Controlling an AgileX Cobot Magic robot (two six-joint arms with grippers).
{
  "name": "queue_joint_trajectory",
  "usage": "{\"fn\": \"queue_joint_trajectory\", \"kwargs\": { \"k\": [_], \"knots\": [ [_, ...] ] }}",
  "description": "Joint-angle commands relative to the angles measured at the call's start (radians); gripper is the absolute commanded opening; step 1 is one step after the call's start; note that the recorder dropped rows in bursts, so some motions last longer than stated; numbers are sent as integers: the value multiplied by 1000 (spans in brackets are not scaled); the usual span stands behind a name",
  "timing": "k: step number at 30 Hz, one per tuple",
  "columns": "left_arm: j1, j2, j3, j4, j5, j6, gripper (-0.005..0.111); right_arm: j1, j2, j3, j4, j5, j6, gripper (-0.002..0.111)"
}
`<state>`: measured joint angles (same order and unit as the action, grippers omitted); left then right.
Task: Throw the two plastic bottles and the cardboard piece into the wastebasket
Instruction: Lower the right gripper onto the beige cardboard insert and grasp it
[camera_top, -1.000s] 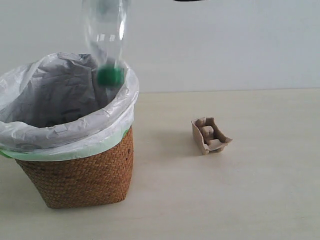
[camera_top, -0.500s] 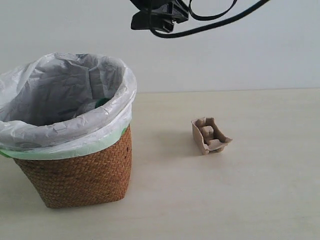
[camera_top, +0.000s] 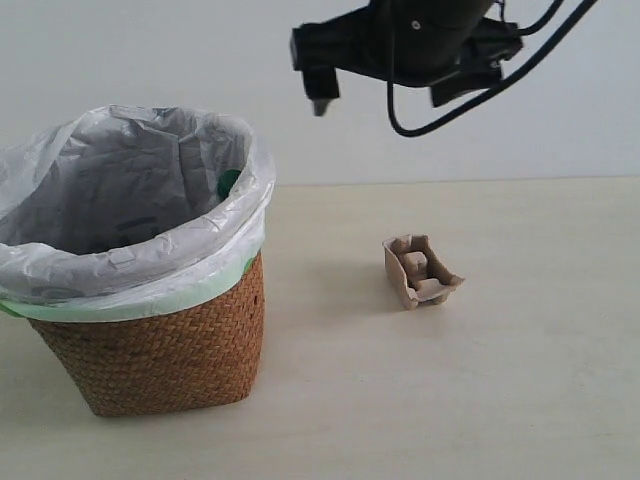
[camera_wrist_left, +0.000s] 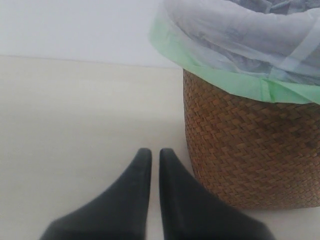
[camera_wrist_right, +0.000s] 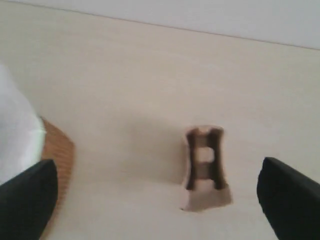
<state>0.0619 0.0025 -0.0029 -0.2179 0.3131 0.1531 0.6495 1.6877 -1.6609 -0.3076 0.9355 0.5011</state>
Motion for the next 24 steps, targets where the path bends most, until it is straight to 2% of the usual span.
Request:
{"fn": "queue_joint_trajectory", "kwargs": {
  "k": [1,8,13,24],
  "knots": [
    [3,-2,3,2,-3,-9,6,-18,41,-4,-131,149,35,98],
    [3,-2,3,2,-3,-9,6,-100,161,-4,-16,210,-96,98],
    [3,-2,3,2,-3,-9,6,-112,233,-4,9,138,-176,98],
    [3,-2,3,2,-3,-9,6,-164,400,-4,13,3,-201,98]
  ]
}}
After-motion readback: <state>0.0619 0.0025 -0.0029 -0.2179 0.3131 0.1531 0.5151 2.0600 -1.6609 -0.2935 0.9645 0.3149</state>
